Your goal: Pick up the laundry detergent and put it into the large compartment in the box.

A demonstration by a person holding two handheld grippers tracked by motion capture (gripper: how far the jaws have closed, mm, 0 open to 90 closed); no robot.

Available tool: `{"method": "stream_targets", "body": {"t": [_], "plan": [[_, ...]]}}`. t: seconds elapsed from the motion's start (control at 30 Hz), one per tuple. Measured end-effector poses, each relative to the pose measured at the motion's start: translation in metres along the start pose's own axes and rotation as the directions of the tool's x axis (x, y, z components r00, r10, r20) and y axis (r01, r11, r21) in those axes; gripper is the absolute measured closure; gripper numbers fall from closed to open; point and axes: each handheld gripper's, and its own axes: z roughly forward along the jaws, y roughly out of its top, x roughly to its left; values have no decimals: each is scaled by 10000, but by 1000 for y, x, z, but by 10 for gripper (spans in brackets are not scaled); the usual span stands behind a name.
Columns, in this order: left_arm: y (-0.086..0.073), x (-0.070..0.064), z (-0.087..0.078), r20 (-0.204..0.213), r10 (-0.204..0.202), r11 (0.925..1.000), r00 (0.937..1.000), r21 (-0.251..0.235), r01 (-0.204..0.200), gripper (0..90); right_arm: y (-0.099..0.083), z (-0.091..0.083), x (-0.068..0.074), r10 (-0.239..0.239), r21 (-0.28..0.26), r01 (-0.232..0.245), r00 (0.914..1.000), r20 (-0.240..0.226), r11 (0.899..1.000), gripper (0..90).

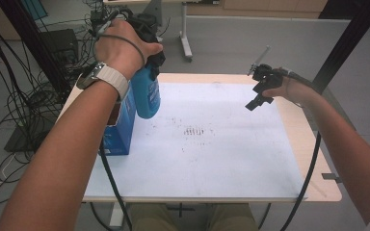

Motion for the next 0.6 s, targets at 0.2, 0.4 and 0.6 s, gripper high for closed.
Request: {"method": "stream_targets", "body": {"t": [0.2, 0.4, 0.6], "plan": [[0, 4, -4, -53, -82, 10000, 10000, 3, 82, 377, -1, 0, -1, 27, -3, -27, 10000, 0, 10000, 69], [-1, 11, -8, -52, -268, 9996, 9996, -83, 268, 377, -2, 0, -1, 71, -2, -71, 10000, 11, 10000, 69], [-4, 16, -15, -99, -452, 9988, 9989, -192, 450, 377, -2, 0, -1, 64, -1, -64, 10000, 13, 10000, 69]]}}
